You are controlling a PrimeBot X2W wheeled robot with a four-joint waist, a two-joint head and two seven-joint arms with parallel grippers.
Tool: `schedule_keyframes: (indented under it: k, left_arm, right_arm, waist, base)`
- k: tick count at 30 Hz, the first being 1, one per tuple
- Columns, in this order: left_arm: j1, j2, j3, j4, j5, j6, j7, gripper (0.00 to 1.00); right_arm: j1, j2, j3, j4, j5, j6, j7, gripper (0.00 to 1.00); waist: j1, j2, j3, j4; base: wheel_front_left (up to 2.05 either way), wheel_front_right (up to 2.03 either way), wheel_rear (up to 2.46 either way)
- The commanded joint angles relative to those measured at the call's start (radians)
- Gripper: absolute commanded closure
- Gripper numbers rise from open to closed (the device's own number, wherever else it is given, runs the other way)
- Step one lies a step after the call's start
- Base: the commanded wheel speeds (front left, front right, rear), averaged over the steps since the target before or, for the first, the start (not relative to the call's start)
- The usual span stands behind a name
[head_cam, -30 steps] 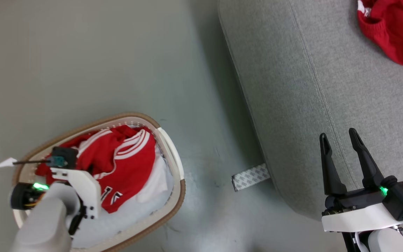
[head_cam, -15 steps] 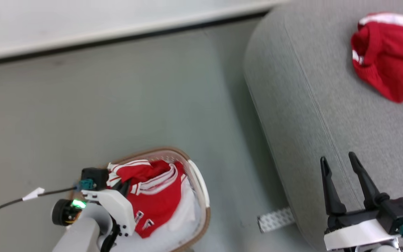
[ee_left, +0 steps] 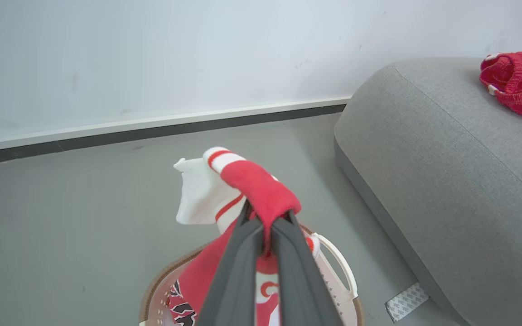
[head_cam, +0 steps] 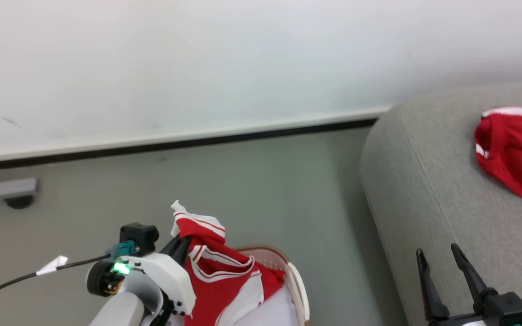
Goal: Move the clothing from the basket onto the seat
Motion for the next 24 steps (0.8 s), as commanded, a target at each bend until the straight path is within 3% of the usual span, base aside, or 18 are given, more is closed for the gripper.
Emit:
schedule_keyframes:
  k: [1,13,20,24]
  left_arm:
    - [0.022,0.011,0.003,-0.023,-0.012,0.006,0.006,1.0]
    - [0.117,0.077,0.023,-0.483,-0.04,0.085,0.19,1.0]
    - [0.141,0.104,0.034,-0.657,-0.048,0.121,0.266,1.0]
    - [0.154,0.112,0.037,-0.72,-0.056,0.135,0.292,1.0]
  right_arm:
    - [0.017,-0.003,-0.002,0.003,-0.01,-0.002,0.0,0.0]
    - [0.04,-0.003,0.009,0.012,-0.004,-0.002,0.0,0.0]
    - [0.035,-0.003,0.051,-0.01,0.003,-0.002,0.0,0.0]
    - [0.004,-0.003,0.124,-0.038,0.005,-0.002,0.0,0.0]
  waist:
    - [0.0002,0.0,-0.047,0.039]
    - [0.0002,0.0,-0.122,0.071]
    - [0.0002,0.0,-0.141,0.081]
    - [0.0002,0.0,-0.143,0.089]
  base:
    - [0.0,0.0,0.0]
    - [0.0,0.0,0.0]
    - [0.0,0.0,0.0]
    - [0.0,0.0,0.0]
